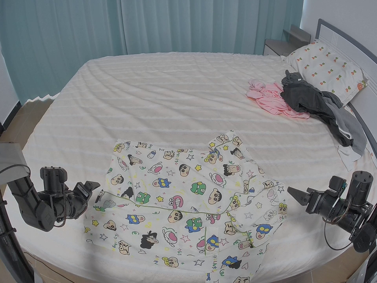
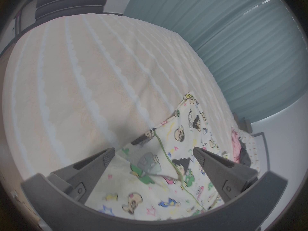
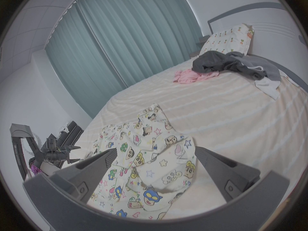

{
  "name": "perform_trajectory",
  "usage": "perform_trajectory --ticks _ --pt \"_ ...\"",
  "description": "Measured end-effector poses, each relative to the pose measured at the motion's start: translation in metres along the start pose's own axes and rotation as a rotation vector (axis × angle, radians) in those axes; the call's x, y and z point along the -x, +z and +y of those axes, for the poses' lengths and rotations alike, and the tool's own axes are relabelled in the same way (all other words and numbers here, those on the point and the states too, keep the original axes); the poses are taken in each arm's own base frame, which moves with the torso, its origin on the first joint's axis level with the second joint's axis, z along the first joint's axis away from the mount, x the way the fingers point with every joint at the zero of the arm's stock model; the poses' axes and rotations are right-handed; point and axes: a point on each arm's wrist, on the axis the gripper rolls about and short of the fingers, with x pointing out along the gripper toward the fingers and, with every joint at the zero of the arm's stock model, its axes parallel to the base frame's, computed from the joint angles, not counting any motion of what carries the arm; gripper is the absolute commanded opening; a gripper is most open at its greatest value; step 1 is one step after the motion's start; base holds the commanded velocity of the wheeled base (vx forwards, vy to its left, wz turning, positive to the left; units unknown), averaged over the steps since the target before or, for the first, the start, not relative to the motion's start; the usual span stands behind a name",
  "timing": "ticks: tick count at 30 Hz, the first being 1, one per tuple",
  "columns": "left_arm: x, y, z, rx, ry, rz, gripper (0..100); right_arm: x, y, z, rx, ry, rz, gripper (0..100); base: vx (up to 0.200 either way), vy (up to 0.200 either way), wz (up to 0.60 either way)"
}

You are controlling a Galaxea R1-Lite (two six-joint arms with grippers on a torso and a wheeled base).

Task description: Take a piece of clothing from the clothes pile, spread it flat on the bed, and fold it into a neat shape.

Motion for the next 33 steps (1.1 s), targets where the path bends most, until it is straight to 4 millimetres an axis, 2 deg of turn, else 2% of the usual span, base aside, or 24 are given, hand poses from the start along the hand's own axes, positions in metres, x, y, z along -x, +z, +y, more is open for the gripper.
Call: perform_trajectory --ticks 3,7,12,17,24,29,33 --pt "0.021 -0.009 0.0 0.037 -0.01 0.029 100 -0.002 -0.006 0.001 -0.011 -0.002 0.042 100 0.0 0.0 0.0" --pt "0.043 -0.026 0.003 0.074 -0.007 0.079 100 -0.004 -0.016 0.006 -0.043 0.008 0.115 100 -0.2 0.0 0.0" --pt "0.057 -0.036 0.006 0.162 -0.002 0.114 100 -0.006 -0.028 0.014 -0.063 0.028 0.203 100 -0.2 0.0 0.0" --pt "0.066 -0.045 0.013 0.167 0.018 0.147 100 -0.008 -0.034 0.018 -0.062 0.037 0.238 100 -0.2 0.0 0.0" --pt "0.065 -0.049 0.019 0.148 0.046 0.166 100 -0.009 -0.038 0.018 -0.059 0.03 0.255 100 -0.2 0.0 0.0" --pt "0.057 -0.051 0.022 0.117 0.058 0.159 100 -0.01 -0.039 0.018 -0.059 0.028 0.259 100 0.0 0.0 0.0" --pt "0.045 -0.049 0.024 0.092 0.073 0.09 100 -0.01 -0.039 0.018 -0.059 0.028 0.259 100 0.0 0.0 0.0"
